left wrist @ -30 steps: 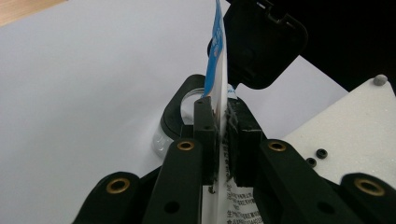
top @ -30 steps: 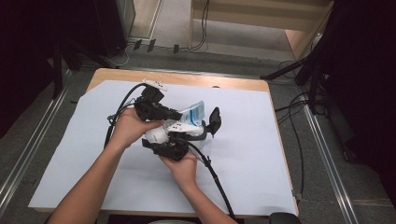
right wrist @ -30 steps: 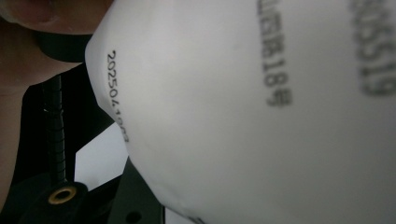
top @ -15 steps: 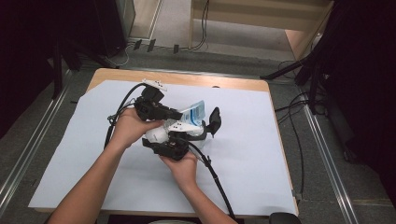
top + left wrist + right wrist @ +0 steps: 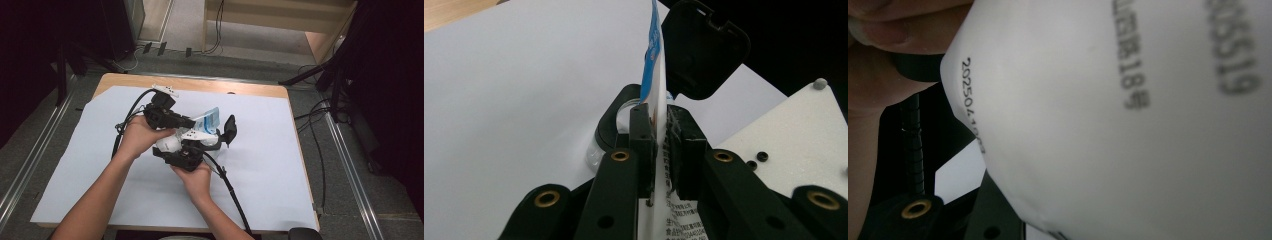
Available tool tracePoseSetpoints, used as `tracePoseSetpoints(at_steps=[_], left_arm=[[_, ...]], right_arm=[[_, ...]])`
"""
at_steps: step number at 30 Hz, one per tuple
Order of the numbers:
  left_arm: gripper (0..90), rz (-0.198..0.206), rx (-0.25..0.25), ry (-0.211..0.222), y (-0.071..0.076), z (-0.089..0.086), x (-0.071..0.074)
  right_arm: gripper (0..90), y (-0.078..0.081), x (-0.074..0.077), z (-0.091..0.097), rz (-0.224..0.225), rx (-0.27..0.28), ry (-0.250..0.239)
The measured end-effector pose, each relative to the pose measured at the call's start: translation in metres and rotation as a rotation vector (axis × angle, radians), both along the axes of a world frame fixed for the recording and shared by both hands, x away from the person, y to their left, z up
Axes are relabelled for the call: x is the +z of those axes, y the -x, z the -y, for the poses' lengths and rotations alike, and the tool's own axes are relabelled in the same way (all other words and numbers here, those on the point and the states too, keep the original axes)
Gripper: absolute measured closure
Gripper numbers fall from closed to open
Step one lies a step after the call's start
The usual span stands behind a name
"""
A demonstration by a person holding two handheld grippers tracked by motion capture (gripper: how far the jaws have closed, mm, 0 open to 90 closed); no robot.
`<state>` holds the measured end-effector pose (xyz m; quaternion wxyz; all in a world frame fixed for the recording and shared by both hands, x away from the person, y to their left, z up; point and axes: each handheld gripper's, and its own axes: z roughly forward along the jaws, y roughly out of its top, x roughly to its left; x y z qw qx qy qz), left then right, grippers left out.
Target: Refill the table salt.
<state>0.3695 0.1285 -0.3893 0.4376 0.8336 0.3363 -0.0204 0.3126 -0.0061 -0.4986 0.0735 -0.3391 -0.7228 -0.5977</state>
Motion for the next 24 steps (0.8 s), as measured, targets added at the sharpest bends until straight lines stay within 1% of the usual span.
tracePoseSetpoints(at_steps=[3, 7, 24], left_arm=[[82.9, -0.003, 0.001, -0.003, 0.0001, -0.0001, 0.0002], [82.8, 0.002, 0.0, -0.002, 0.0001, -0.0001, 0.0003], [83.4, 0.001, 0.004, -0.008, -0.0003, 0.0009, -0.0008]], right_arm=[[64.2, -0.0005, -0.0001, 0.0004, -0.002, 0.001, -0.006], [64.2, -0.0012, 0.0, 0.0009, -0.007, 0.003, -0.02], [64.2, -0.0025, 0.0002, 0.0023, -0.002, 0.003, -0.001]])
